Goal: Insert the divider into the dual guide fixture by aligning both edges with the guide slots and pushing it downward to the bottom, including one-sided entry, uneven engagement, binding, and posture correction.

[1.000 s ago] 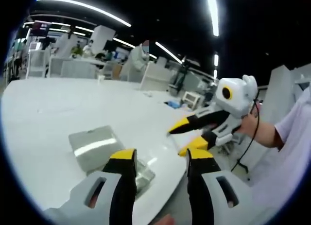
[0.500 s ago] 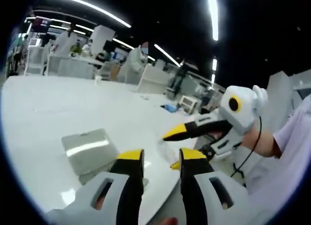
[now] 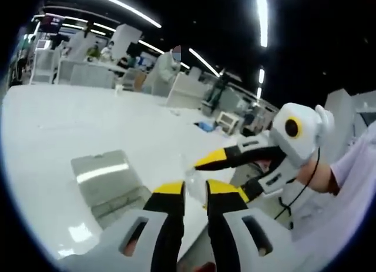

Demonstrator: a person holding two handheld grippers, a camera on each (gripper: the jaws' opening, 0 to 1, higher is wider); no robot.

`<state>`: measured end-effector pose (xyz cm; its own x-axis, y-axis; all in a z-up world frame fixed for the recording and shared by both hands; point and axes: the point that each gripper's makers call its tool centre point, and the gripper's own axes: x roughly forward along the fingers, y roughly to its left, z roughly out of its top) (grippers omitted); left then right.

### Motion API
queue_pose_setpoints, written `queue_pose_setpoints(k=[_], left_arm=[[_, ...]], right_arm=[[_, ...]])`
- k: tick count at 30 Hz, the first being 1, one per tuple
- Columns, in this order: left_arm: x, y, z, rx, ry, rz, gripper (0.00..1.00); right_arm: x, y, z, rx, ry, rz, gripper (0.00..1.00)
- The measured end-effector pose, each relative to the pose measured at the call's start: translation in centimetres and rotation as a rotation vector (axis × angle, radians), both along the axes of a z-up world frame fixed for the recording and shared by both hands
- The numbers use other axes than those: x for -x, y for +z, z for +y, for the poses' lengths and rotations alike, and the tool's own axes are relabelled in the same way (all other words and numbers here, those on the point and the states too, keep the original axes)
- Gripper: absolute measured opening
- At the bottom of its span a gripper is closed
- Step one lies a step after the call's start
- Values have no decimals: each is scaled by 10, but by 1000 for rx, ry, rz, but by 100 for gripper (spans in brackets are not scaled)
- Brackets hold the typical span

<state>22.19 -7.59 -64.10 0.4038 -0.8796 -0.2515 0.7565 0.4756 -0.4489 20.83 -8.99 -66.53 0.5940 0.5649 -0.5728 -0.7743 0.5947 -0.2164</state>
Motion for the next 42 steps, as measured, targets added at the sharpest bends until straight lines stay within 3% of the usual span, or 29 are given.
queue_pose_setpoints(k=[9, 15, 19, 21, 25, 39, 42], left_arm=[[2, -8, 0, -15, 1, 55, 1], [-1, -8, 2, 27, 37, 153, 0], [-1, -6, 3, 31, 42, 151, 0], [-2, -10, 5, -5, 40, 129, 0], [-2, -9, 6, 4, 45, 128, 0], [-2, -7, 14, 7, 21, 93, 0], [-2, -3, 16, 24, -4, 70, 0]], right_arm=[[0, -8, 1, 33, 19, 2, 27], [0, -5, 1, 33, 23, -15, 27], [-2, -3, 1, 24, 24, -19, 28], [-4, -3, -1, 17, 19, -20, 23], [-2, -2, 1, -20, 27, 6, 27], [0, 3, -10, -17, 48, 30, 26], [2, 6, -11, -66, 65, 64, 27]])
